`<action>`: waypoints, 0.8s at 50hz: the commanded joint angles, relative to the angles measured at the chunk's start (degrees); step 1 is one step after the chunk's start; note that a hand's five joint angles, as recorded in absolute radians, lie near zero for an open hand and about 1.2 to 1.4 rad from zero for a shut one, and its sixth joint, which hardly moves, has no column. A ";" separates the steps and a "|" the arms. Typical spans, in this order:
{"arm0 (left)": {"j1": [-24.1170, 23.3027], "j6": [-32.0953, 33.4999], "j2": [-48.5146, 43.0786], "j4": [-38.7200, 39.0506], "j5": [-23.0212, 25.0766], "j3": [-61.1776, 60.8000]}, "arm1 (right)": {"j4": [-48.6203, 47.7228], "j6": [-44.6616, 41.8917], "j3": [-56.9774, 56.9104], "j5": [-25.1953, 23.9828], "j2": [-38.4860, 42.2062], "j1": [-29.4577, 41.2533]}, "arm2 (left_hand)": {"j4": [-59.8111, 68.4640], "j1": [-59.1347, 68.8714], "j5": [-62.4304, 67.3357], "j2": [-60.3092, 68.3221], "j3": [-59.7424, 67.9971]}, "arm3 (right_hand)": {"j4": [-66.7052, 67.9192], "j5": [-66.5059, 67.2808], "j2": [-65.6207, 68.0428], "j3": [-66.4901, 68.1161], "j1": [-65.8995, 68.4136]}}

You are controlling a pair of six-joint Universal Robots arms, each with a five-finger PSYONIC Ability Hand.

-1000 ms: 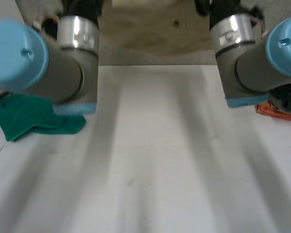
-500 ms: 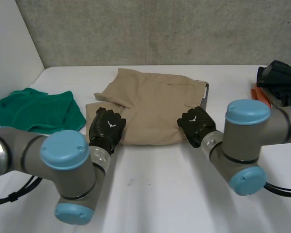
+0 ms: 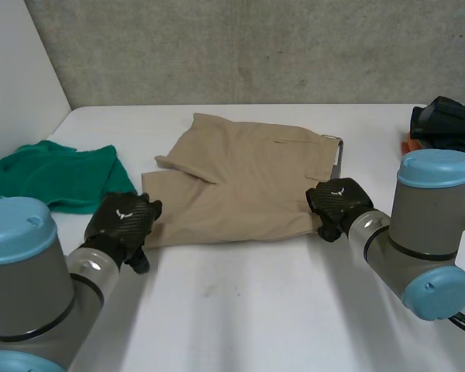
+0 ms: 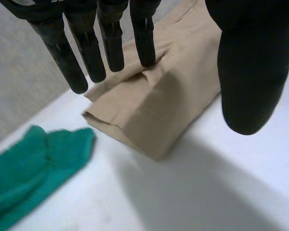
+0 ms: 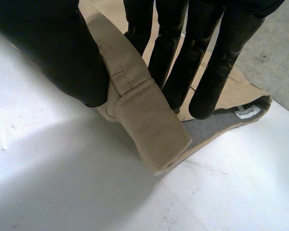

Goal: Fold the laundry.

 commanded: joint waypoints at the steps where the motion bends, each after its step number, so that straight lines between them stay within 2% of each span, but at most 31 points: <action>1: 3.37 -4.43 -0.20 -1.46 4.08 -0.16 | -0.34 -0.22 0.43 0.00 0.57 0.43 | 17.22 17.08 16.85 17.11 17.07 | 9.59 9.30 9.01 9.33 16.51; 15: 4.08 -3.99 -11.79 2.14 5.49 6.34 | -0.34 -0.66 0.79 0.00 0.75 0.43 | 19.92 19.78 19.55 19.81 19.77 | 9.59 9.30 9.01 9.33 16.51; 21: 3.90 -3.91 -15.49 2.76 5.41 10.12 | -0.43 -0.75 0.70 -0.09 0.57 0.26 | 30.50 30.36 30.14 30.39 30.35 | 8.92 8.63 8.33 8.65 15.84; 24: 3.81 -3.91 -16.28 3.72 5.41 11.44 | -0.34 -0.84 0.70 0.00 0.40 0.17 | 42.27 42.13 41.90 42.16 42.12 | 6.41 6.11 5.82 6.14 13.32; 27: 3.81 -3.91 -17.16 5.13 5.41 12.67 | -0.51 -1.01 0.70 0.00 0.22 0.08 | 54.89 54.75 54.52 54.78 54.74 | -8.02 -8.31 -8.61 -8.29 -1.10; 29: 3.81 -3.82 -17.77 5.83 5.49 13.19 | -0.60 -1.10 0.79 0.00 0.05 -0.01 | 56.41 56.27 56.04 56.30 56.26 | -22.46 -22.75 -23.05 -22.73 -15.54; 31: 3.81 -3.55 -18.57 6.36 5.49 14.25 | -0.78 -1.36 1.05 -0.09 -0.13 -0.01 | 56.41 56.27 56.04 56.30 56.26 | -28.73 -29.02 -29.32 -29.00 -21.81; 40: 3.81 -2.24 -22.17 5.48 5.58 20.39 | -7.89 -12.70 8.16 -0.09 -5.14 -0.18 | 56.41 56.27 56.04 56.30 56.26 | -33.13 -33.43 -33.72 -33.40 -26.22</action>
